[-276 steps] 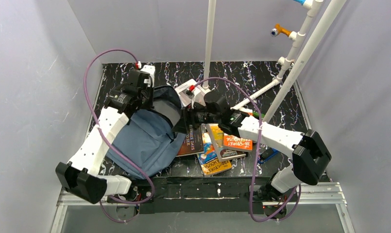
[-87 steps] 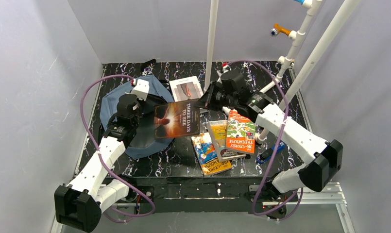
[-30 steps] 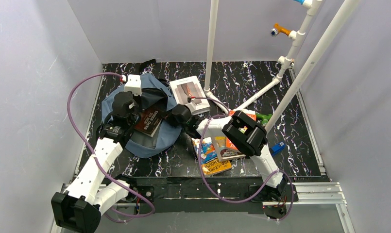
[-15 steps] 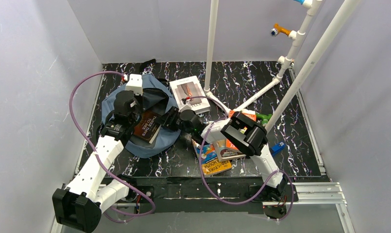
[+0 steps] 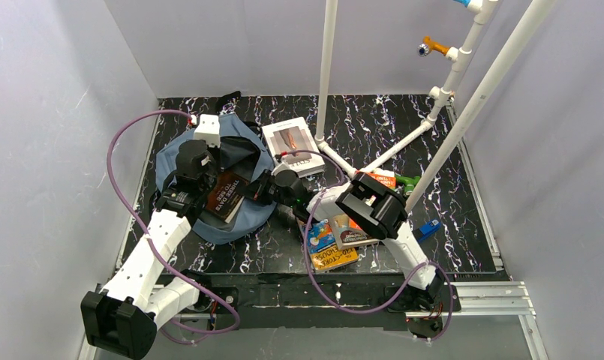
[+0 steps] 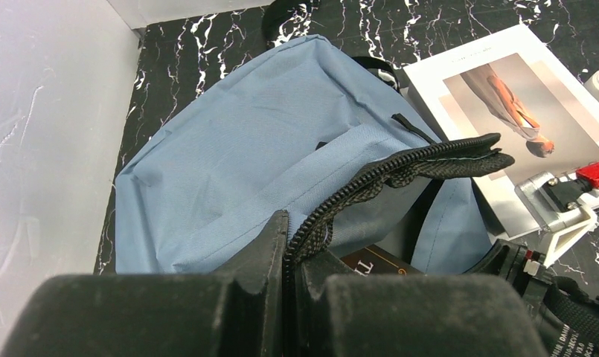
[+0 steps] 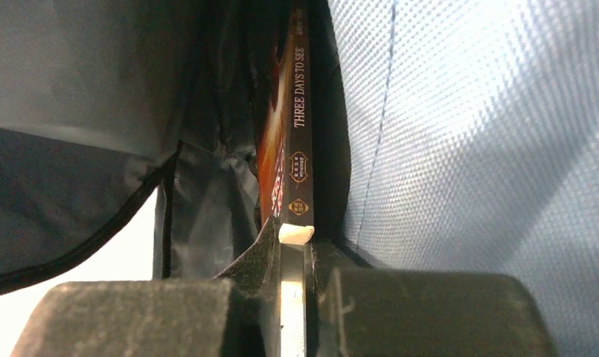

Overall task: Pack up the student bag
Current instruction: Place the book in the student bag.

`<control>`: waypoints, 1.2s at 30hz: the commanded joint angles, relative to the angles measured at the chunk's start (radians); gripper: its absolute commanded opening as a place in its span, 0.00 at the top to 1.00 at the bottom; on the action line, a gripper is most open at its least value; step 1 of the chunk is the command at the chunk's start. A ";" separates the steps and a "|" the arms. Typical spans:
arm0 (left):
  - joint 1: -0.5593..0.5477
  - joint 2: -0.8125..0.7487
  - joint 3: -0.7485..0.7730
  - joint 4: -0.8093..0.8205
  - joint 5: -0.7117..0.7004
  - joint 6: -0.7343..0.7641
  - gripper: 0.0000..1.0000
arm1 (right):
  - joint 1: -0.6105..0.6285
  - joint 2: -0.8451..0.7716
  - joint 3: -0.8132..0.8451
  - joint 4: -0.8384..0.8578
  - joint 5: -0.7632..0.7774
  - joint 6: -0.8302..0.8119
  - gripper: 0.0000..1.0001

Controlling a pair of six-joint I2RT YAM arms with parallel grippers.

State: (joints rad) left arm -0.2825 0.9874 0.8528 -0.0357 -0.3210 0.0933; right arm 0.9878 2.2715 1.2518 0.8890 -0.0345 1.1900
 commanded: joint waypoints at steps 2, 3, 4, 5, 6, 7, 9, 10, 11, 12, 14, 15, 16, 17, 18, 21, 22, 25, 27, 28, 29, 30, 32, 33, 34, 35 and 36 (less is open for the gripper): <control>0.003 -0.023 0.054 0.042 -0.016 0.002 1.00 | -0.026 -0.152 -0.004 0.007 0.157 0.140 0.99; 0.002 -0.023 0.053 0.042 -0.019 0.002 1.00 | -0.032 -0.162 -0.015 0.027 0.211 0.194 0.99; 0.002 -0.024 0.052 0.042 -0.020 0.002 1.00 | -0.035 -0.166 -0.028 0.050 0.256 0.231 0.99; 0.002 -0.024 0.052 0.042 -0.020 0.003 1.00 | -0.041 -0.165 -0.039 0.077 0.294 0.263 0.99; 0.002 -0.024 0.053 0.042 -0.021 0.002 1.00 | -0.046 -0.162 -0.039 0.089 0.327 0.290 0.99; 0.002 -0.024 0.054 0.042 -0.021 0.002 1.00 | -0.048 -0.152 -0.025 0.085 0.360 0.316 0.99; 0.002 -0.024 0.055 0.042 -0.015 -0.002 1.00 | -0.053 -0.107 0.052 0.061 0.388 0.343 0.99; 0.002 -0.024 0.055 0.042 -0.009 -0.004 1.00 | -0.054 -0.071 0.109 0.053 0.387 0.345 0.99; 0.003 -0.023 0.055 0.041 -0.003 -0.007 1.00 | -0.053 -0.033 0.167 0.038 0.382 0.355 0.99; 0.002 -0.021 0.056 0.041 0.004 -0.006 1.00 | -0.049 0.007 0.215 0.029 0.381 0.368 0.99; 0.003 -0.016 0.057 0.041 0.009 -0.007 1.00 | -0.037 0.064 0.292 0.026 0.405 0.371 0.99; 0.002 -0.013 0.057 0.041 0.010 -0.005 1.00 | -0.032 0.086 0.323 0.009 0.414 0.376 0.99; 0.002 -0.011 0.052 0.041 -0.004 0.003 1.00 | -0.031 0.104 0.345 0.008 0.415 0.381 0.99; 0.002 -0.010 0.050 0.041 -0.027 0.005 1.00 | -0.029 0.119 0.359 0.019 0.421 0.380 0.96; 0.003 -0.009 0.047 0.042 -0.025 0.007 1.00 | -0.029 0.131 0.379 0.015 0.413 0.381 0.92; 0.002 -0.001 0.038 0.057 -0.017 0.026 1.00 | -0.038 0.145 0.406 -0.017 0.377 0.374 0.87; 0.002 0.006 0.039 0.055 -0.007 0.031 1.00 | -0.038 0.142 0.407 -0.029 0.370 0.373 0.87; 0.002 0.018 0.039 0.057 0.037 0.057 1.00 | -0.037 0.141 0.420 -0.063 0.345 0.374 0.88; 0.003 0.027 0.040 0.060 0.045 0.063 1.00 | -0.030 0.153 0.444 -0.099 0.322 0.399 0.88; 0.003 0.035 0.045 0.055 0.046 0.061 1.00 | -0.023 0.159 0.460 -0.104 0.319 0.408 0.88; 0.002 0.039 0.048 0.048 0.046 0.060 1.00 | -0.014 0.169 0.474 -0.112 0.317 0.413 0.86; 0.002 0.042 0.052 0.043 0.042 0.060 1.00 | -0.006 0.177 0.484 -0.120 0.319 0.415 0.84; 0.003 0.038 0.045 0.044 0.008 0.065 1.00 | -0.001 0.181 0.489 -0.139 0.325 0.416 0.79; 0.002 0.033 0.038 0.050 -0.004 0.067 1.00 | 0.000 0.184 0.489 -0.136 0.318 0.421 0.79; 0.003 0.028 0.034 0.055 -0.006 0.069 1.00 | 0.000 0.189 0.493 -0.126 0.306 0.422 0.80; 0.003 0.025 0.030 0.061 -0.005 0.070 1.00 | 0.000 0.190 0.495 -0.127 0.289 0.422 0.80; 0.002 0.024 0.029 0.063 -0.005 0.073 1.00 | 0.001 0.187 0.485 -0.125 0.275 0.424 0.80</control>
State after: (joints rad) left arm -0.2825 1.0374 0.8589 -0.0265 -0.3065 0.1539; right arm 0.9688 2.4569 1.6867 0.6903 0.2867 1.5810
